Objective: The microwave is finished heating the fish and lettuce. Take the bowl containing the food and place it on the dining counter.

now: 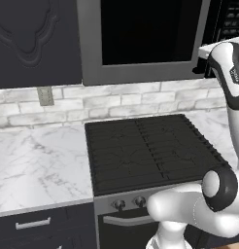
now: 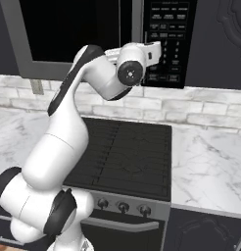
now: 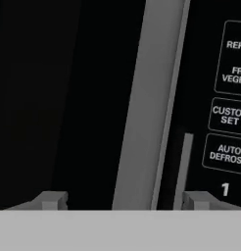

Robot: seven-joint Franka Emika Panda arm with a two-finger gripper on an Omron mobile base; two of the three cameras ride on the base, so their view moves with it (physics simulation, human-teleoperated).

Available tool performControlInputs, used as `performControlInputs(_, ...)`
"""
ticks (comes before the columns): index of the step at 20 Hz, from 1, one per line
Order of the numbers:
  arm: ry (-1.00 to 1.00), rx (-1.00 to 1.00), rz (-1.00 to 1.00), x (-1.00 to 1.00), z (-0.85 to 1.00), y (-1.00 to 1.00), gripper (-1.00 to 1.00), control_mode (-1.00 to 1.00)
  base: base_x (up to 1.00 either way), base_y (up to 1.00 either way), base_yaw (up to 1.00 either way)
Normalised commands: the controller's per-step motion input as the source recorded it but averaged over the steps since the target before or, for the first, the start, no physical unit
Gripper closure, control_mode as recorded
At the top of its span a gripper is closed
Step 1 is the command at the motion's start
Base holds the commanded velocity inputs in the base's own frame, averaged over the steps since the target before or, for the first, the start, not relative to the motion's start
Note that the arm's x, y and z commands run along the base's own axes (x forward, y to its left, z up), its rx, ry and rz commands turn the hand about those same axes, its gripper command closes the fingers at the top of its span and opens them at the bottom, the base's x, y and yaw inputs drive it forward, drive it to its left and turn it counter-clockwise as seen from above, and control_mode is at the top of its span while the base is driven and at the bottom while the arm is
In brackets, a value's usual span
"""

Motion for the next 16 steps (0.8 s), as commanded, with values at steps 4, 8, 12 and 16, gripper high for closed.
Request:
performControlInputs(4,0.0,0.0,-0.01,0.03,0.0,0.0,-1.0,-1.0,0.0,0.0,0.0)
performControlInputs(8,0.0,0.12,0.0,0.15,0.0,-0.22,-1.0,-1.0,0.0,0.0,0.0)
performControlInputs(12,0.0,0.05,0.0,0.15,-0.03,0.02,-1.0,-1.0,0.0,0.0,0.0)
performControlInputs(16,0.0,0.02,0.0,0.16,-0.18,0.24,-1.0,-1.0,0.0,0.0,0.0)
